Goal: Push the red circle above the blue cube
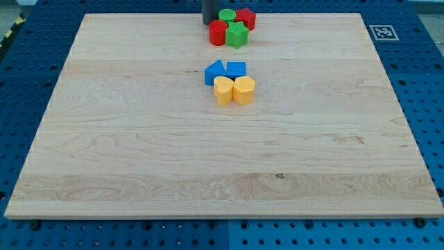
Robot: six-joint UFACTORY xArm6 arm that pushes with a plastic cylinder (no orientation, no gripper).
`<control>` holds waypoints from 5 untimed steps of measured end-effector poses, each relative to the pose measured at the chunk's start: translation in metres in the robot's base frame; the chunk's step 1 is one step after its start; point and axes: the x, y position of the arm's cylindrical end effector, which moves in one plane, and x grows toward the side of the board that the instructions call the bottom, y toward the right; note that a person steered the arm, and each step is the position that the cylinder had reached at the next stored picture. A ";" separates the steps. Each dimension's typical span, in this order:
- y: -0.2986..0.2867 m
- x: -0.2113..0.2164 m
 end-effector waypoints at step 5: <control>0.054 0.099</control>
